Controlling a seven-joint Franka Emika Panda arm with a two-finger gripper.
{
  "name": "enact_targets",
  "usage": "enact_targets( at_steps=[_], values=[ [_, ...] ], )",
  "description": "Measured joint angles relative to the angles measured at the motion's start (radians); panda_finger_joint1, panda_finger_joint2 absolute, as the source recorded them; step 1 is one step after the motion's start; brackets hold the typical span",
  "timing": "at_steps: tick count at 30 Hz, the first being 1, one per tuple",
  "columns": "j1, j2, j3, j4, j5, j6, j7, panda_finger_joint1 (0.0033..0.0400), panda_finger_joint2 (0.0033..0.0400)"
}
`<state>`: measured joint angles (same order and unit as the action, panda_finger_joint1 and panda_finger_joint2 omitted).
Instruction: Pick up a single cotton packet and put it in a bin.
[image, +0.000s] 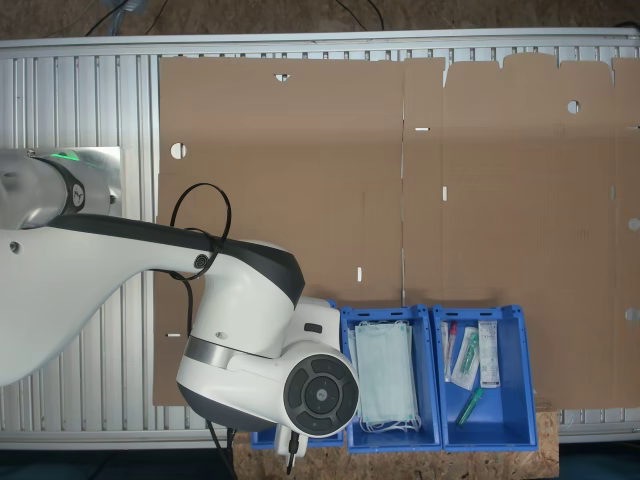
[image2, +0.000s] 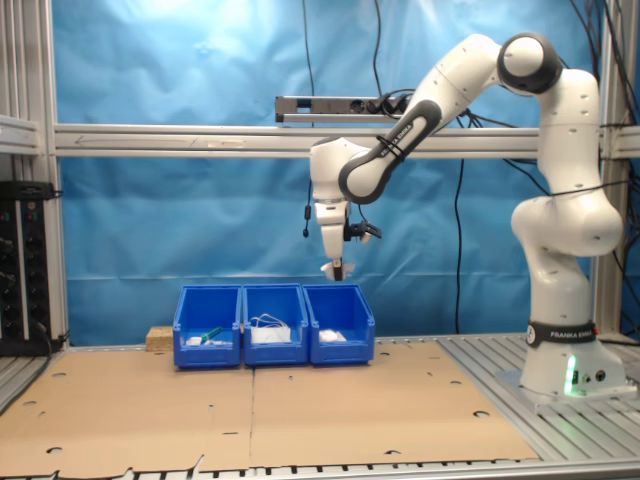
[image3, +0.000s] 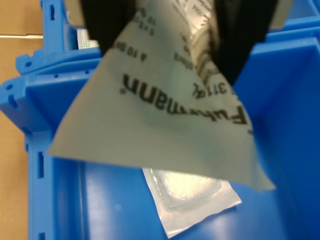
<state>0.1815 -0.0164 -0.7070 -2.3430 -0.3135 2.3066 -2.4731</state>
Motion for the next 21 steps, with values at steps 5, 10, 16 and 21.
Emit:
enact_targets(
  at_steps=[5,10,16,21],
  values=[
    [0.0,0.0,0.0,0.0,0.0,0.0,-0.002,0.0143,0.0143],
    [0.0,0.0,0.0,0.0,0.0,0.0,-0.006,0.0224,0.0224],
    [0.0,0.0,0.0,0.0,0.0,0.0,-0.012,0.0224,0.0224],
    [0.0,0.0,0.0,0.0,0.0,0.0,-0.013,0.0376,0.0376]
  ],
)
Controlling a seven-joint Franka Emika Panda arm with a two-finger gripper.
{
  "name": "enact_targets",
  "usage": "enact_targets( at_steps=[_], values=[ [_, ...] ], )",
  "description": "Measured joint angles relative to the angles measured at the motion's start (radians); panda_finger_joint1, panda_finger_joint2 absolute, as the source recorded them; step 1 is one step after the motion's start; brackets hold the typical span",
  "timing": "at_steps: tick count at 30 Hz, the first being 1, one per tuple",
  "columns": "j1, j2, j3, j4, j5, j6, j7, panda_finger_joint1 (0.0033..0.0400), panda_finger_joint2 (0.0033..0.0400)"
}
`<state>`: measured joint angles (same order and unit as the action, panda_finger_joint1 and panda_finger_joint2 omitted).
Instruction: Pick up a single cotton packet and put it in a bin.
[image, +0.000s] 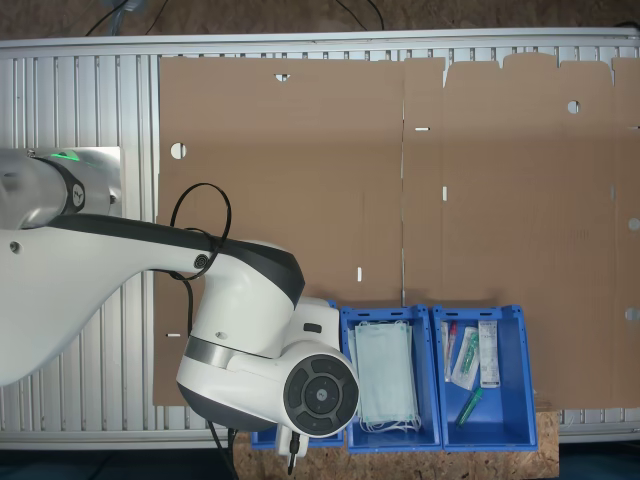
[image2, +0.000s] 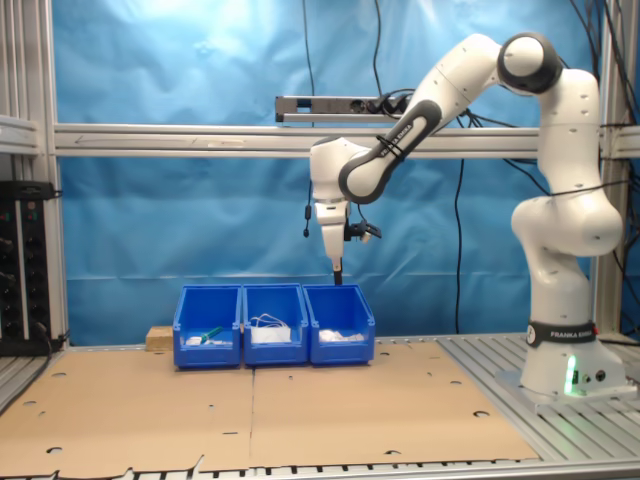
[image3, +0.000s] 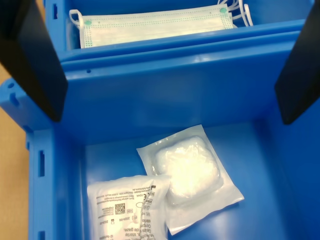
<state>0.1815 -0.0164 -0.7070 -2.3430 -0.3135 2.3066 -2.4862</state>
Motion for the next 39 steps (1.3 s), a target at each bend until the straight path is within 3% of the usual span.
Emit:
enact_targets(
  at_steps=[4,5,39],
  values=[
    [0.0,0.0,0.0,0.0,0.0,0.0,0.0,0.0376,0.0376],
    [0.0,0.0,0.0,0.0,0.0,0.0,0.0,0.0398,0.0398],
    [0.0,0.0,0.0,0.0,0.0,0.0,0.0,0.04,0.04]
  ],
)
